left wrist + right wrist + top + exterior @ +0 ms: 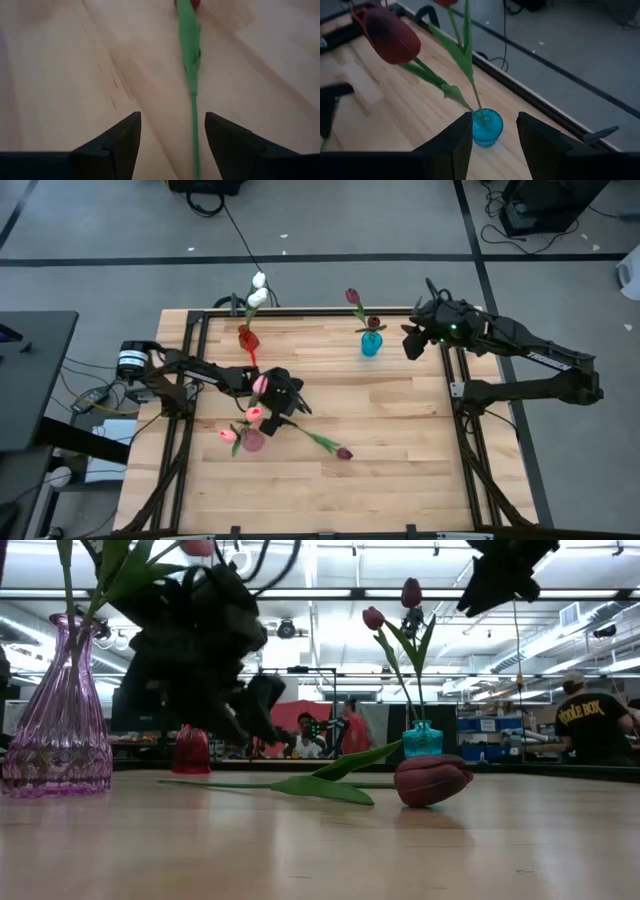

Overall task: Sort flowers into vase by color
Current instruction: Put the red flower into the blue vase

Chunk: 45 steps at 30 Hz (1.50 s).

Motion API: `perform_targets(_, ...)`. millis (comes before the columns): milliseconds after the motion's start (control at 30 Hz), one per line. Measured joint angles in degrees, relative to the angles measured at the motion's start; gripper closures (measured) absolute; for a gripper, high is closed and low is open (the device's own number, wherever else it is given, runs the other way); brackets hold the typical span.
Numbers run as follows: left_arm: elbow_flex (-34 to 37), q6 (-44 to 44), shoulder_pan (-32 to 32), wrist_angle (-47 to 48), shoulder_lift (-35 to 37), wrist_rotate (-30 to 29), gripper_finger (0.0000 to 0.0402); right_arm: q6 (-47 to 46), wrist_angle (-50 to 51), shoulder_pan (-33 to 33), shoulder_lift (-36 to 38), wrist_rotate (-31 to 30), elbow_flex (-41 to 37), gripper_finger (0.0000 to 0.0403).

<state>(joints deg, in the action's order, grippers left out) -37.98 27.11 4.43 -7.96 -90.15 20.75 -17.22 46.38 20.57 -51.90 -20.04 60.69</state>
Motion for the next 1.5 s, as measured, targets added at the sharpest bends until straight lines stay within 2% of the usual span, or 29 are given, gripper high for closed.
perform_targets(233, -1.9, 1.2, -1.9, -0.1, -6.7, -0.6, 0.0175, -2.8, 0.4, -3.5, 1.4, -4.1, 0.0, 0.0236)
perform_targets(400, -3.6, 3.5, -3.1, 0.0, -9.6, -0.5, 0.0177, -3.4, 0.5, -4.8, 1.3, -4.5, 0.0, 0.0236)
perform_targets(500, -4.1, 4.7, -3.7, -0.2, -10.6, -0.5, 0.0192, -3.4, 0.5, -4.9, 1.3, -4.5, 0.0, 0.0236)
perform_targets(633, -4.1, 6.2, -4.1, -0.3, -10.8, -0.8, 0.0239, -3.3, 0.5, -4.9, 1.3, -4.6, 0.0, 0.0236)
perform_targets(833, -4.1, 7.2, -4.3, -0.2, -10.9, -3.0, 0.038, -3.6, 0.8, -4.9, 1.3, -3.9, 0.0, 0.0236)
perform_targets(967, -4.2, 6.9, -4.1, -0.5, -10.8, -7.4, 0.0393, -5.5, 1.8, -5.6, 1.3, -1.7, 0.0, 0.0236)
perform_targets(1167, -3.9, 1.6, 0.8, -5.5, -9.9, -7.7, 0.0398, -8.7, 4.1, -9.4, 1.5, -3.7, 0.0, 0.0236)
perform_targets(1233, -3.9, 0.9, 3.0, -7.1, -8.6, -6.8, 0.0399, -9.9, 4.3, -11.1, 2.1, -4.6, 0.0, 0.0236)
perform_targets(1367, -3.9, -3.4, 7.7, -13.4, -7.0, 0.2, 0.04, -12.4, 4.9, -14.6, 3.0, -7.6, 0.0, 0.0236)
perform_targets(1500, -4.0, -10.5, 11.5, -26.0, -6.7, 6.5, 0.04, -12.5, 5.4, -16.9, 2.2, -7.9, -0.2, 0.0236)
